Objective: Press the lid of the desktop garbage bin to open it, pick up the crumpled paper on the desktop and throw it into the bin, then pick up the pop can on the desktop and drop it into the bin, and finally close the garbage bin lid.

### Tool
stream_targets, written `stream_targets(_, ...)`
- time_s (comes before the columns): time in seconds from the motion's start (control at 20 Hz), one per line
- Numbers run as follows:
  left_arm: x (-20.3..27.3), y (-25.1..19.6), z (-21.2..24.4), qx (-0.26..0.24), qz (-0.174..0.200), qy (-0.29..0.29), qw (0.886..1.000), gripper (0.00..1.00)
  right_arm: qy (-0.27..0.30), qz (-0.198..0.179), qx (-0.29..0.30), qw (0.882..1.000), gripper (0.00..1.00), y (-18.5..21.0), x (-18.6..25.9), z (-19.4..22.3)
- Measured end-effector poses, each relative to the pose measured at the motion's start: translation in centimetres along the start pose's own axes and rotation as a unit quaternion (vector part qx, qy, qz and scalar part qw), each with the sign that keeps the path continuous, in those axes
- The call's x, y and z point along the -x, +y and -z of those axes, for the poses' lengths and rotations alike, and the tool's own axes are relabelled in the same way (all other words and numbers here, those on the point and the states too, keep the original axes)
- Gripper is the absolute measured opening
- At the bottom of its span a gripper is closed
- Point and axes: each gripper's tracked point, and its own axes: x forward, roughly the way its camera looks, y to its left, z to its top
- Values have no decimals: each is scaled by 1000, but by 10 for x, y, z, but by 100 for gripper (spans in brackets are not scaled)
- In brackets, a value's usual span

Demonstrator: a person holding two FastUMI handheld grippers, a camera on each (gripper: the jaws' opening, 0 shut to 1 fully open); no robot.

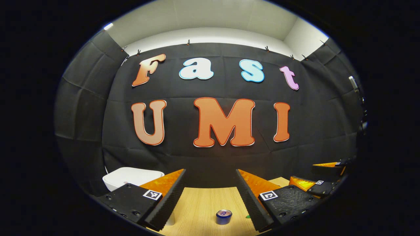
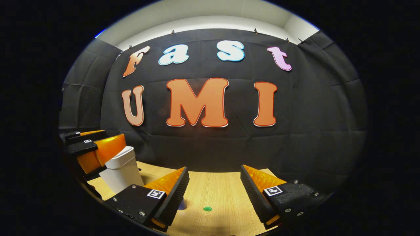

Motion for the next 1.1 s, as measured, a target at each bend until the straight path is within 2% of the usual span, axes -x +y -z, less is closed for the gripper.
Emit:
stream_targets(0.25,-3,17,-2,-5,-28,-2,1000,93,13,-5,2,1000,93,5,-7,10)
stream_targets(0.45,-2,52,-5,-19,-96,-2,995,78,18,-9,2,1000,93,7,-13,14)
stream_targets(0.55,-5,66,-2,-21,-115,2,993,70,21,-11,0,1000,93,9,-16,16)
stream_targets(0.6,-4,69,1,-20,-120,10,993,55,22,-11,-1,1000,93,11,-17,16)
stream_targets(0.75,1,82,9,-9,-136,32,990,35,23,-14,-1,1000,94,14,-22,16)
stream_targets(0.85,1,90,10,-3,-150,42,988,26,22,-15,1,1000,93,15,-24,15)
stream_targets(0.9,1,93,10,2,-154,42,987,15,22,-15,2,1000,93,15,-25,15)
stream_targets(0.95,-2,100,11,3,-162,42,986,14,23,-15,2,1000,93,16,-26,15)
stream_targets(1.0,-3,103,12,4,-164,46,985,6,24,-15,2,1000,93,16,-26,16)
stream_targets(1.1,-2,109,19,8,-169,66,983,1,25,-14,1,1000,93,16,-27,16)
